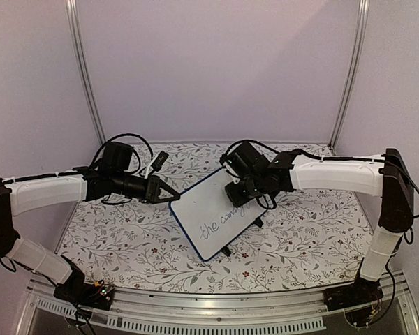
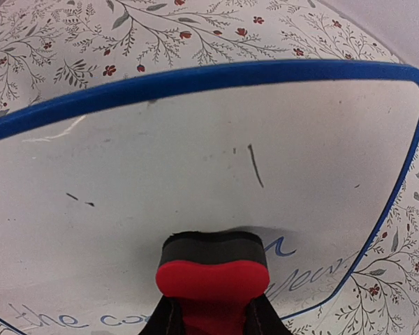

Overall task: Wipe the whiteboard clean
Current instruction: Erase the whiteboard at the center of the board.

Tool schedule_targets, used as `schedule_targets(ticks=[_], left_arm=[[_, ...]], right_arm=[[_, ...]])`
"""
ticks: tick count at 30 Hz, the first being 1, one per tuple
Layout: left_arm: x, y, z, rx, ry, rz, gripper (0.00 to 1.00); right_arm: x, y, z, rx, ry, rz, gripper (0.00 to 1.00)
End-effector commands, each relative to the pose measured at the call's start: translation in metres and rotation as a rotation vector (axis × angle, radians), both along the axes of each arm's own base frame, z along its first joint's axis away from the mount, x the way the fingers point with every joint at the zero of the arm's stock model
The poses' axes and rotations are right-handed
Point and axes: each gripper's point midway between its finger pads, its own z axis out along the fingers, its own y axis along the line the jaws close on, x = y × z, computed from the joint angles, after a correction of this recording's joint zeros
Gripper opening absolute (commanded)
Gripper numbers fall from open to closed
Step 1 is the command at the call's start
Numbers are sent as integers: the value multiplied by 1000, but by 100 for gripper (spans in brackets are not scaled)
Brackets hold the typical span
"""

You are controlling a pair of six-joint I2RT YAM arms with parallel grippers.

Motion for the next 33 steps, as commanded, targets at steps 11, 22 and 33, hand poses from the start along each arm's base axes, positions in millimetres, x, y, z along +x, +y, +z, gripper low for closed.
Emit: schedule_targets(ticks=[11, 22, 33], left_arm=[[-8, -4, 12, -41, -34, -50, 0], [-8, -4, 11, -41, -32, -51, 0], [-8, -4, 12, -41, -35, -49, 0]], right_arm=[[5, -5, -1, -3, -14, -18, 20], [-11, -31, -22, -9, 24, -60, 20], [1, -15, -10, 12, 2, -44, 20]])
